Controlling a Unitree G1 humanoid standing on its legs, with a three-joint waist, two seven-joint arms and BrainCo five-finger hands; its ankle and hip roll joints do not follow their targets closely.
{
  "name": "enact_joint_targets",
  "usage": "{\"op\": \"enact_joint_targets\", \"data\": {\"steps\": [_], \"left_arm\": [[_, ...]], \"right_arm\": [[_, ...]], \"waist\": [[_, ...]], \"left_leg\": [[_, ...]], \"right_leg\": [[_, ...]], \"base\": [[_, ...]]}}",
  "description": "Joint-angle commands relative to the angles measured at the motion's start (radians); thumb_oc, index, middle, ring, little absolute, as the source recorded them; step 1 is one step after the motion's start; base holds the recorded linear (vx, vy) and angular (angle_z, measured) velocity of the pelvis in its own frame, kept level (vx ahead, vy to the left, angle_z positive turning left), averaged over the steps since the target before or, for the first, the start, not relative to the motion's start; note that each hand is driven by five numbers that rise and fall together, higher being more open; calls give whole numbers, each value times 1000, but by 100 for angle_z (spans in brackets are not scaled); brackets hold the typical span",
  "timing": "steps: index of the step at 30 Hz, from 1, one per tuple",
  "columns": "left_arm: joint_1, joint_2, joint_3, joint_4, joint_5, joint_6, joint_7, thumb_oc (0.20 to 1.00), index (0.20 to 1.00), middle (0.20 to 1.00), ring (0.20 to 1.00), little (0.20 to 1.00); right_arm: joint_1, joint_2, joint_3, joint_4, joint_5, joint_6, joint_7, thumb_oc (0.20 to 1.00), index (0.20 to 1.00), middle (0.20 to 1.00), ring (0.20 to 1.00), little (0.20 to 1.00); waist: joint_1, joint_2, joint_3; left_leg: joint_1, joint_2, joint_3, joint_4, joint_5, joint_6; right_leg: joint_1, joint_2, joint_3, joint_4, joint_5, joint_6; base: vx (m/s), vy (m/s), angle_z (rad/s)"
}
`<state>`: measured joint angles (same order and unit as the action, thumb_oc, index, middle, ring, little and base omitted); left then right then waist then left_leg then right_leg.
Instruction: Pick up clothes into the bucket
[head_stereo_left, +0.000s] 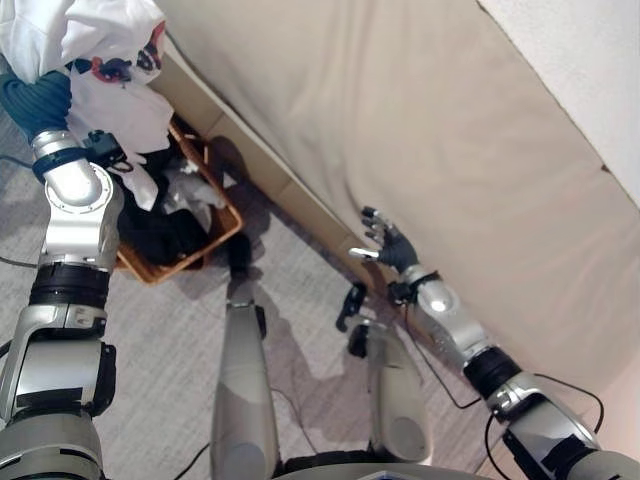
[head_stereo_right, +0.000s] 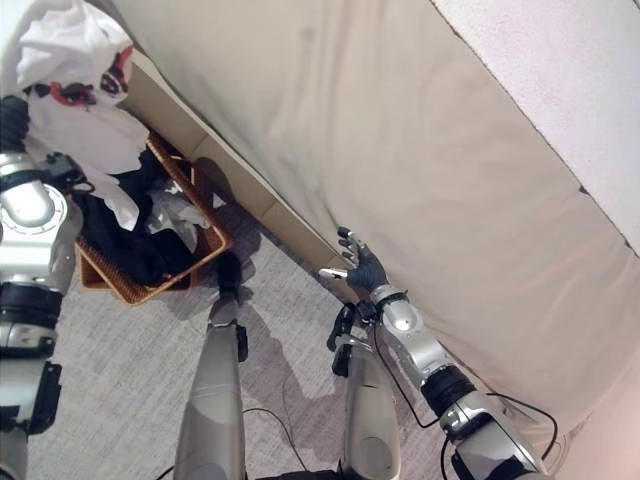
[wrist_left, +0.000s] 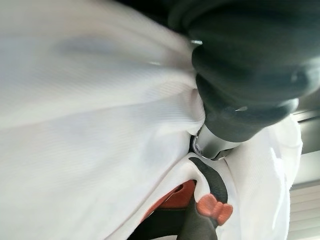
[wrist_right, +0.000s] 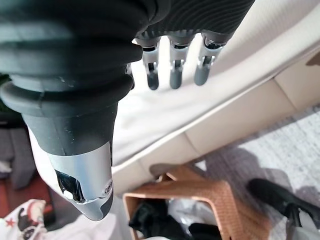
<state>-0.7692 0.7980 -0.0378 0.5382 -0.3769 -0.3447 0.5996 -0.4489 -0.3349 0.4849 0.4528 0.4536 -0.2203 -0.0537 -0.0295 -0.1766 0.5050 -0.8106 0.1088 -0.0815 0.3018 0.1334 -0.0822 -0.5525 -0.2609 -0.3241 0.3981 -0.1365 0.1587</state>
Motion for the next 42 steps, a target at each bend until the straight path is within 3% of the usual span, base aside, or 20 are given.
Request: {"op": "enact_joint_targets", "data": {"steps": [1,6,10,14,17,25,31,37,42], "left_arm": [[25,13,56,-22,-12,-78,37,200,200,200,200,200],[88,-34,83,28,10,-63,46,200,200,200,200,200],[89,-65,72,165,2,-40,35,200,200,200,200,200],[66,-55,56,275,9,-11,25,200,200,200,200,200],[37,-49,79,347,-70,2,15,200,200,200,200,200],[-30,-14,80,393,-156,20,-8,200,200,200,200,200],[-54,-3,79,349,-113,-1,60,200,200,200,200,200],[-33,-8,109,357,-30,23,161,200,200,200,200,200],[-30,-5,121,388,-38,36,177,200,200,200,200,200]], "right_arm": [[40,-11,-19,-38,33,-61,-14,1000,1000,1000,1000,1000],[46,-14,-37,-72,41,-82,-24,1000,1000,1000,1000,1000],[42,-22,-42,-101,54,-104,-34,1000,1000,1000,1000,1000],[45,-35,-47,-129,60,-116,-39,1000,1000,1000,1000,1000],[65,-52,-61,-143,60,-120,-44,1000,1000,1000,1000,1000],[103,-78,-80,-164,67,-114,-42,1000,1000,1000,1000,1000],[107,-73,-72,-175,77,-120,-35,1000,1000,1000,1000,1000],[120,-66,-62,-172,71,-126,-34,1000,1000,1000,1000,1000],[130,-69,-54,-170,77,-126,-31,1000,1000,1000,1000,1000]], "waist": [[12,-28,-27],[6,-45,-22],[-9,-64,-18],[-22,-79,-19],[-38,-90,-21],[-62,-90,-41],[-69,-92,-60],[-70,-105,-65],[-74,-123,-66]], "left_leg": [[-94,-10,3,236,-226,9],[-135,-5,-1,266,-237,13],[-178,4,0,281,-236,13],[-201,12,-2,285,-235,13],[-233,19,-8,301,-235,15],[-265,17,-14,288,-228,12],[-276,17,-14,285,-234,12],[-282,21,-14,280,-236,10],[-288,28,-16,286,-238,10]], "right_leg": [[-71,-54,61,-113,197,44],[-119,-46,69,-88,183,35],[-170,-38,77,-69,175,28],[-203,-33,80,-60,176,28],[-235,-24,84,-50,177,28],[-255,-20,81,-70,185,34],[-255,-15,79,-93,195,39],[-250,-10,74,-111,199,43],[-243,-4,69,-121,208,48]], "base": [[0,0,0],[14,-16,-2],[4,-9,-2],[8,-7,-2],[31,-23,-2],[7,-2,-2],[0,0,0],[0,0,0],[2,-9,-2]]}}
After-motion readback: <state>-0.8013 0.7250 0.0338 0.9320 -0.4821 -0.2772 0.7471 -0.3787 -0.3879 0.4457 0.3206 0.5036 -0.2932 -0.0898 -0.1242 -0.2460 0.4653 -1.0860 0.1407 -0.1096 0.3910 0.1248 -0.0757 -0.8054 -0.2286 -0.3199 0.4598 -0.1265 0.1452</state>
